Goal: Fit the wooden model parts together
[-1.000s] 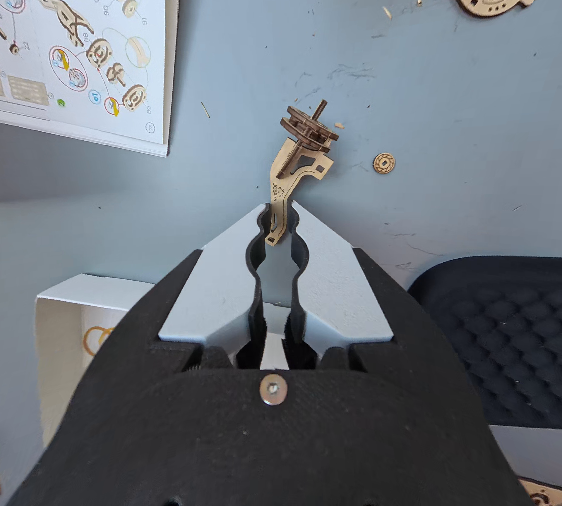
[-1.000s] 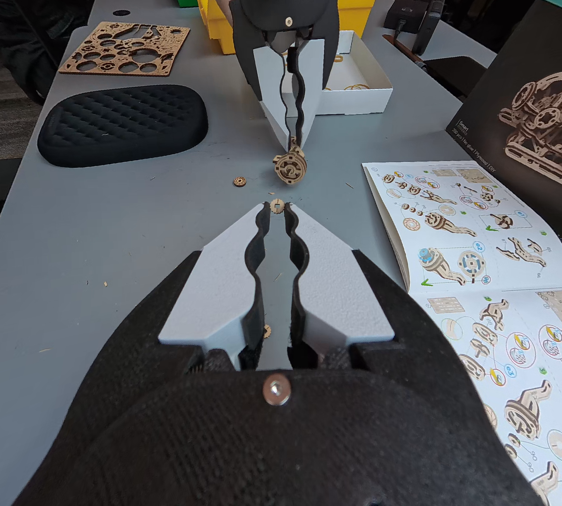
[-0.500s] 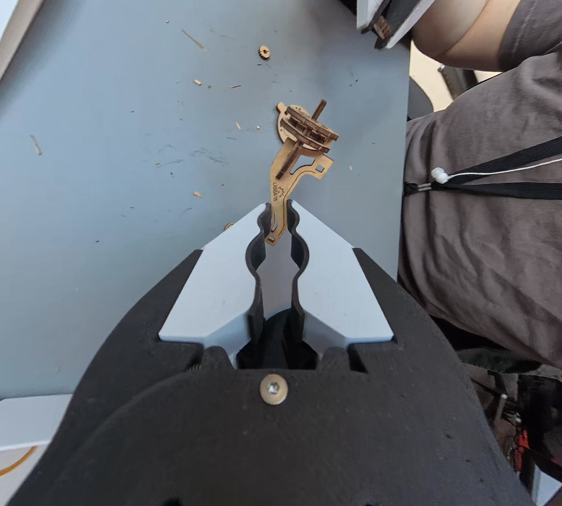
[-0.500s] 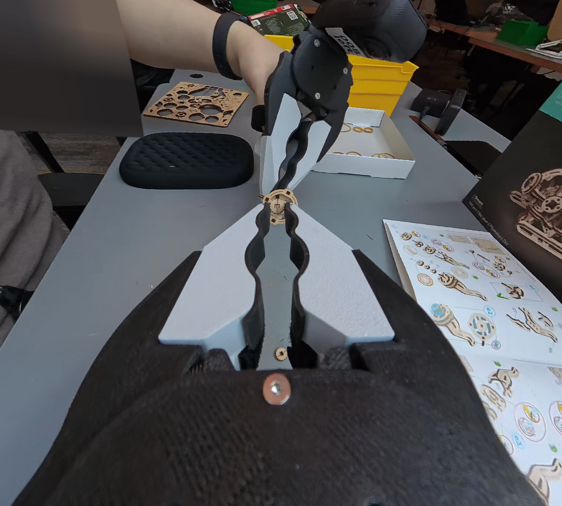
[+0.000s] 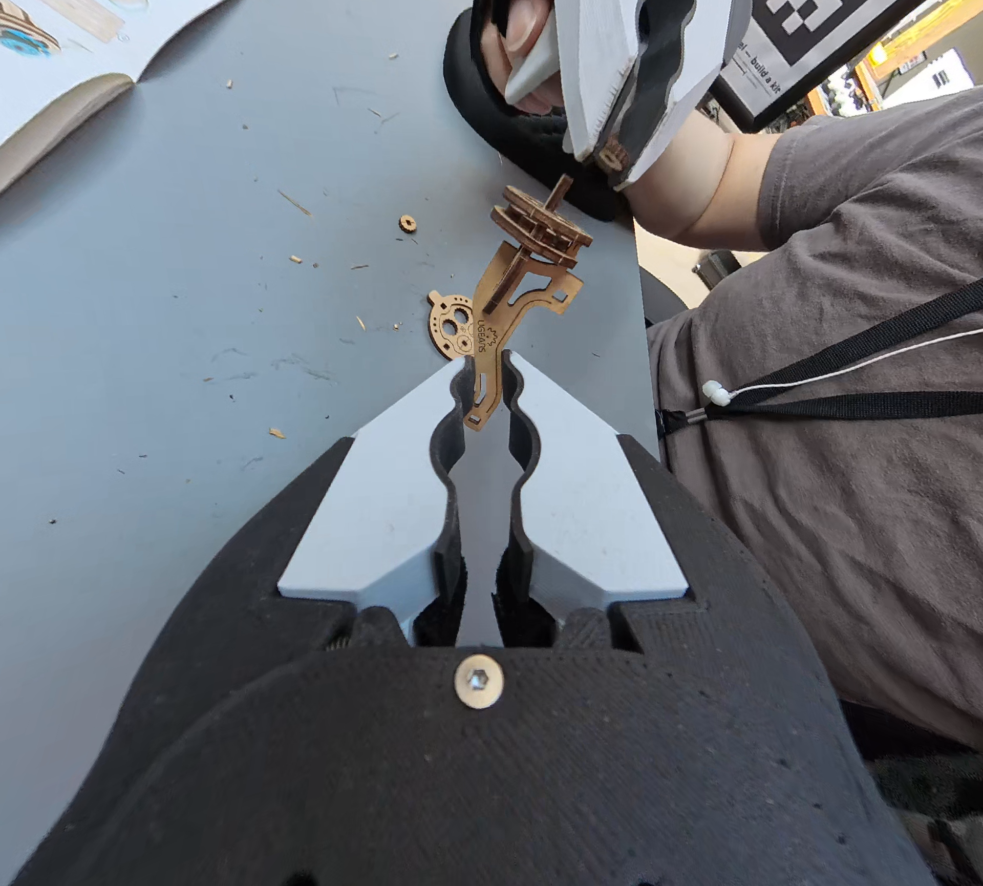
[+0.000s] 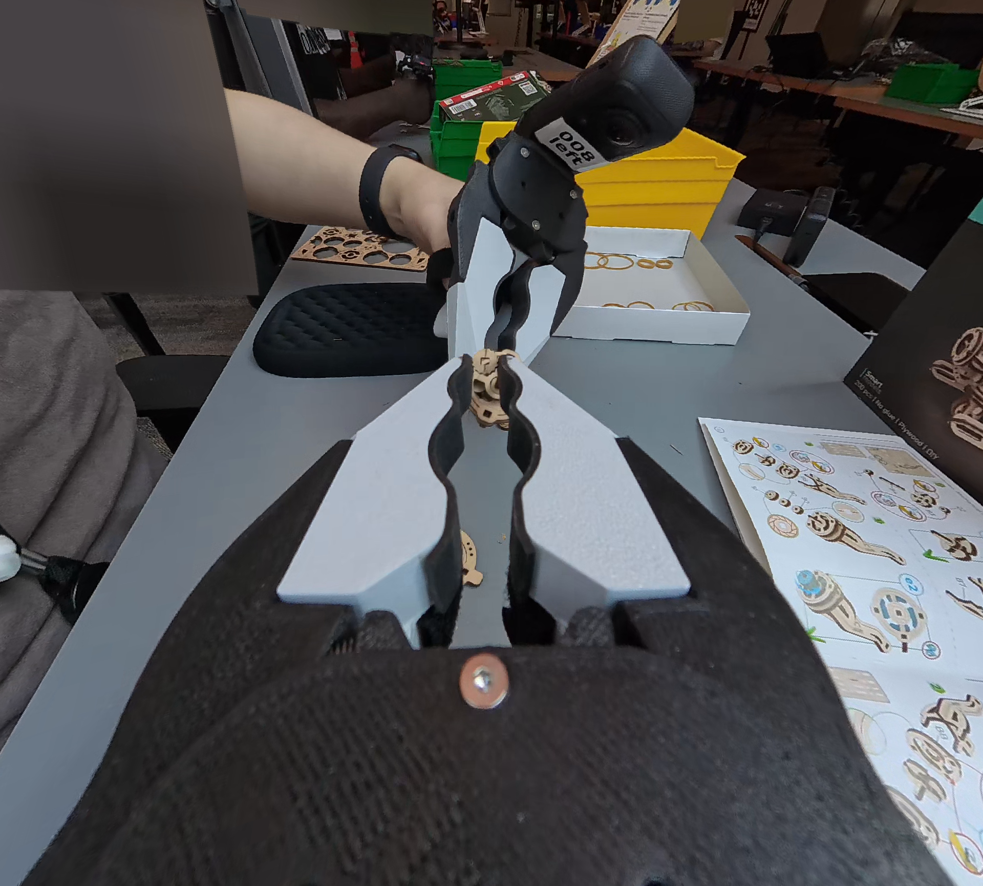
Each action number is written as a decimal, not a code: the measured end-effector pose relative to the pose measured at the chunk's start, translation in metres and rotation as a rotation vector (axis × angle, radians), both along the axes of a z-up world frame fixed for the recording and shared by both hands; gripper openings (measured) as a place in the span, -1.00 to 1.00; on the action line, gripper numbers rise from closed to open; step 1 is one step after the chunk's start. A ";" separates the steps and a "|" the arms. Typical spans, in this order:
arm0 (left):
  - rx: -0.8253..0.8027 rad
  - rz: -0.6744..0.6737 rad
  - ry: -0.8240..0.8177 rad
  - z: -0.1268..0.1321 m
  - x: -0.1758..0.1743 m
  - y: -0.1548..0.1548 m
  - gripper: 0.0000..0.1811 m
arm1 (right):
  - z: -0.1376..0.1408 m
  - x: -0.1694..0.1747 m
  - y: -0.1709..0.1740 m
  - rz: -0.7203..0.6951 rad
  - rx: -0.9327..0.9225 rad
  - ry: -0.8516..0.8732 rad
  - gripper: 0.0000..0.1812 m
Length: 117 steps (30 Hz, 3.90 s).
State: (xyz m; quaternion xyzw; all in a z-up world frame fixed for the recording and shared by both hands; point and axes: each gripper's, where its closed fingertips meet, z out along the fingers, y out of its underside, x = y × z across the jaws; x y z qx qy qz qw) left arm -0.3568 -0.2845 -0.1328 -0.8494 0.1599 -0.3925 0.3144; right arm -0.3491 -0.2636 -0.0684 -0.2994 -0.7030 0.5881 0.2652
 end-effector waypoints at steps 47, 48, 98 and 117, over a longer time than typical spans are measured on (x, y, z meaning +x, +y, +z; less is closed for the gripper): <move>0.371 0.124 0.076 0.003 0.018 0.027 -0.91 | -0.003 0.013 0.011 -0.041 0.237 -0.053 -0.91; 0.365 0.118 0.080 0.002 0.018 0.026 -0.91 | -0.004 0.013 0.011 -0.035 0.242 -0.054 -0.91; 0.304 0.077 0.073 -0.010 0.024 0.020 -0.91 | -0.012 0.020 0.009 0.022 0.224 -0.093 -0.90; 0.299 0.071 0.089 -0.013 0.025 0.020 -0.91 | -0.016 0.021 0.008 0.037 0.213 -0.121 -0.90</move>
